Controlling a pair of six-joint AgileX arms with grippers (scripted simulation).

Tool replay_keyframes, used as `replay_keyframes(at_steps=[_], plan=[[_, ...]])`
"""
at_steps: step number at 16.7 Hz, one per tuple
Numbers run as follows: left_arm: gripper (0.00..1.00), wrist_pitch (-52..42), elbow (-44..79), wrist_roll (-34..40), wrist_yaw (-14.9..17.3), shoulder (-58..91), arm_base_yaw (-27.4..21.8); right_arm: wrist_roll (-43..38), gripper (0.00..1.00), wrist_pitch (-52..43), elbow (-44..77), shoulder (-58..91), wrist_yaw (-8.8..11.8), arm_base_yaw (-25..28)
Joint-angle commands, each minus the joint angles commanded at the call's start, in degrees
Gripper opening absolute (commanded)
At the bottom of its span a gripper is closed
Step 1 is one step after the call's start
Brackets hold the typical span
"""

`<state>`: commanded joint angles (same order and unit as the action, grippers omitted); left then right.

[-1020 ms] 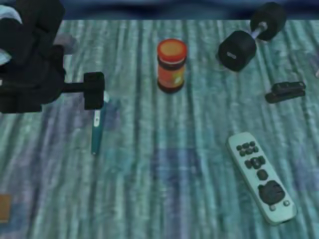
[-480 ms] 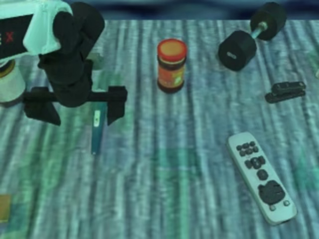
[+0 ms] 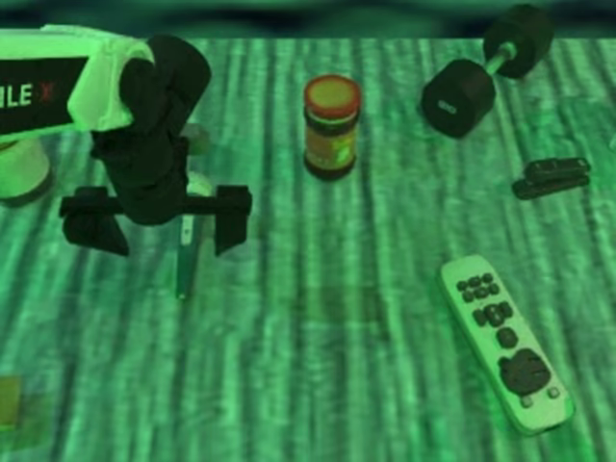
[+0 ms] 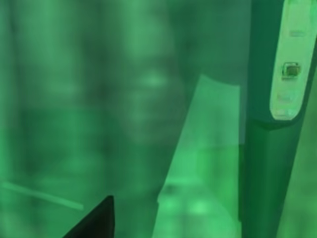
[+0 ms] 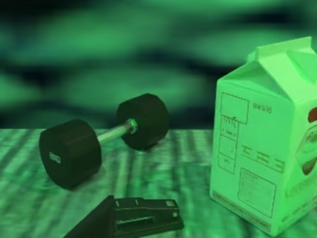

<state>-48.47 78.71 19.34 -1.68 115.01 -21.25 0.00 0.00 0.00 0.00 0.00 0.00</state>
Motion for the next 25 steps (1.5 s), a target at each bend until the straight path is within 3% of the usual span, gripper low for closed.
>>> replay_keyframes(at_steps=[4,10,23,25], plan=[[1.0,10.38,-4.23,-0.26,0.07,5.66,0.21,0.0,1.0,0.0,0.0,0.0,0.0,0.0],[1.0,12.31,-5.23,-0.32,0.09,7.07,0.26,0.0,1.0,0.0,0.0,0.0,0.0,0.0],[0.02,12.31,-5.23,-0.32,0.09,7.07,0.26,0.0,1.0,0.0,0.0,0.0,0.0,0.0],[0.0,12.31,-5.23,-0.32,0.09,7.07,0.26,0.0,1.0,0.0,0.0,0.0,0.0,0.0]])
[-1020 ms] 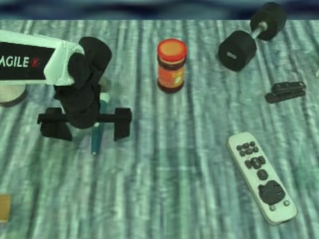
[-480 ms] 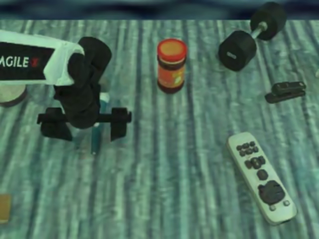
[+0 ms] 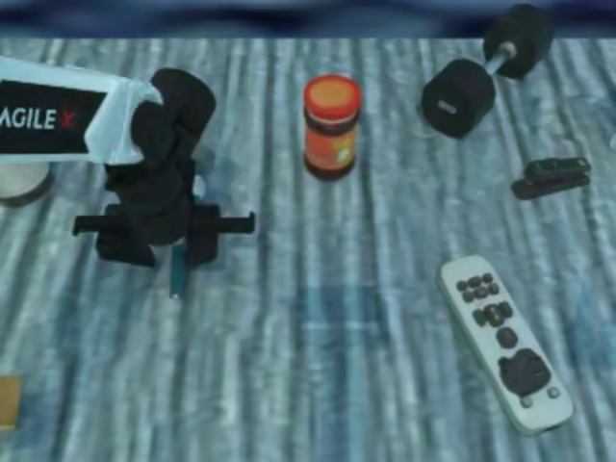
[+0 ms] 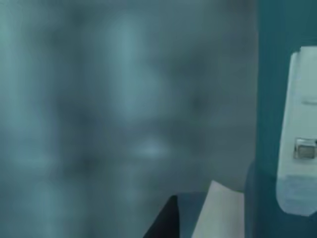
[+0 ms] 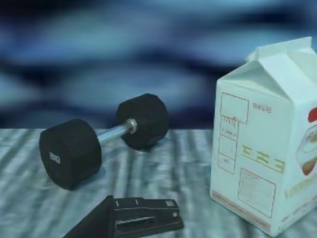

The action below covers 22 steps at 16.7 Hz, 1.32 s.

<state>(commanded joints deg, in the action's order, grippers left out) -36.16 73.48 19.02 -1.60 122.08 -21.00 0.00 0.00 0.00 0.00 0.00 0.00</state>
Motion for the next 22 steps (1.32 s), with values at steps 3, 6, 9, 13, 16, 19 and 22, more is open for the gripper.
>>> replay_keyframes(at_steps=[3,6,9,13,16,19,22], plan=[[0.0,0.0,0.0,0.0,0.0,0.0,0.0,0.0,1.0,0.0,0.0,0.0,0.0,0.0],[0.0,0.0,0.0,0.0,0.0,0.0,0.0,0.0,1.0,0.0,0.0,0.0,0.0,0.0],[0.0,-0.79,1.13,-1.01,-0.85,-3.51,-0.06,0.0,1.0,0.0,0.0,0.0,0.0,0.0],[0.0,7.44,-0.65,-2.91,2.23,-4.91,0.06,0.0,1.0,0.0,0.0,0.0,0.0,0.0],[0.0,18.73,-3.39,-5.33,6.25,-7.05,0.38,0.0,1.0,0.0,0.0,0.0,0.0,0.0],[0.0,31.69,-7.43,-8.34,11.16,-10.07,0.84,0.0,1.0,0.0,0.0,0.0,0.0,0.0],[0.0,46.27,-11.94,-11.59,16.44,-13.39,1.29,0.0,1.0,0.0,0.0,0.0,0.0,0.0]])
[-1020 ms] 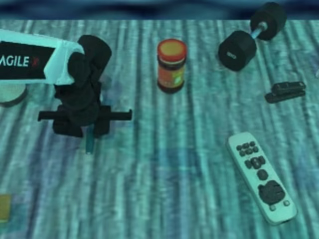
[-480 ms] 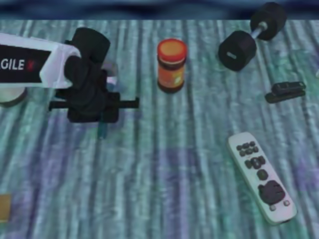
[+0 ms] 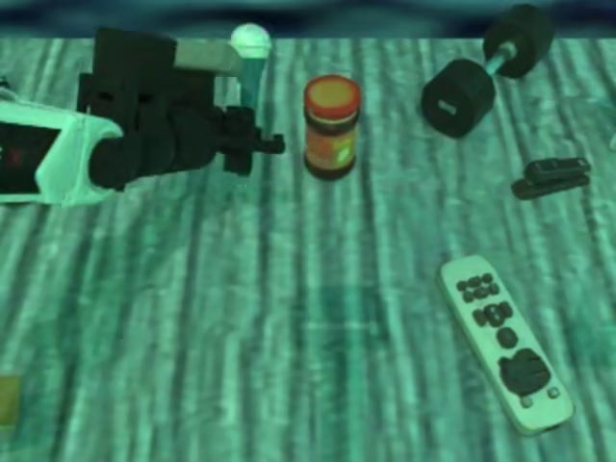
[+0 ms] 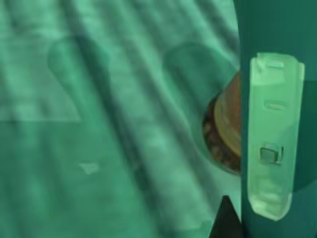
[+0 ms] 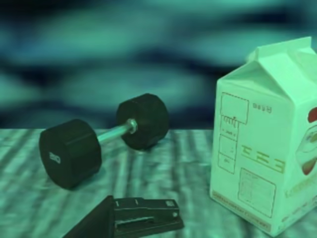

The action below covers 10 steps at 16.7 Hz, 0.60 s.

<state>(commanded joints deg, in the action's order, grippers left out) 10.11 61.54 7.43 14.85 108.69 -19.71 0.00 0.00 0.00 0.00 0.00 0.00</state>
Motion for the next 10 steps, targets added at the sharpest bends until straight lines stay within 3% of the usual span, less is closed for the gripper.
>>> replay_keyframes(at_steps=[5,10], plan=[[0.0,23.87,-6.66,-5.17,8.12,-6.45,0.78,0.0,1.0,0.0,0.0,0.0,0.0,0.0],[0.0,35.22,-10.37,-8.31,12.63,-11.24,1.34,0.0,1.0,0.0,0.0,0.0,0.0,0.0]])
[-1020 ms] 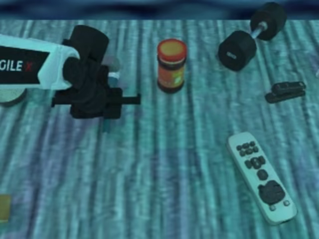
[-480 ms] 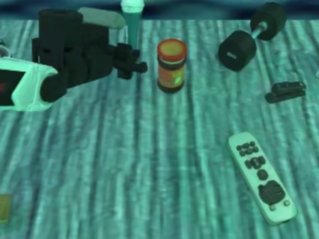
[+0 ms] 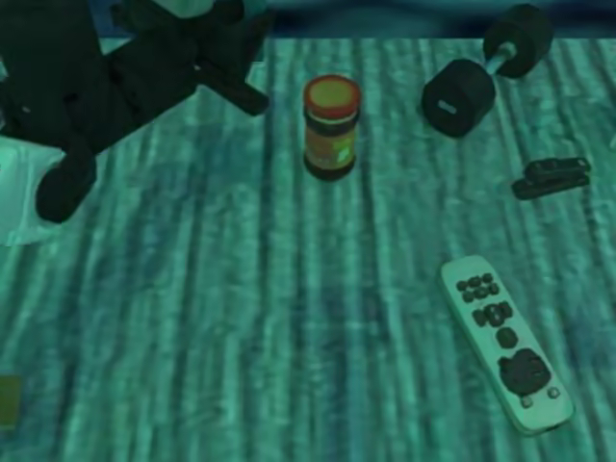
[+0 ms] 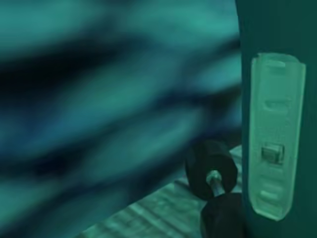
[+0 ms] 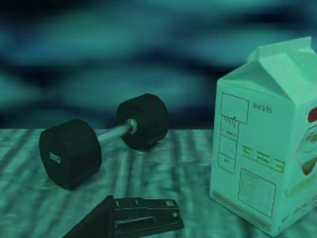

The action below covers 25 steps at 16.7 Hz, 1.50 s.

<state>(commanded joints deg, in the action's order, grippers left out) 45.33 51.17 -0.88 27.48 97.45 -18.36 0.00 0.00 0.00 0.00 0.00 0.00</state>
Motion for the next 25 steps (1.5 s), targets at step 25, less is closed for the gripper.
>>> replay_keyframes(at_steps=[25], plan=[[0.0,11.39,-10.5,2.36,-18.43,-6.9,-17.48,0.0,1.0,0.0,0.0,0.0,0.0,0.0]])
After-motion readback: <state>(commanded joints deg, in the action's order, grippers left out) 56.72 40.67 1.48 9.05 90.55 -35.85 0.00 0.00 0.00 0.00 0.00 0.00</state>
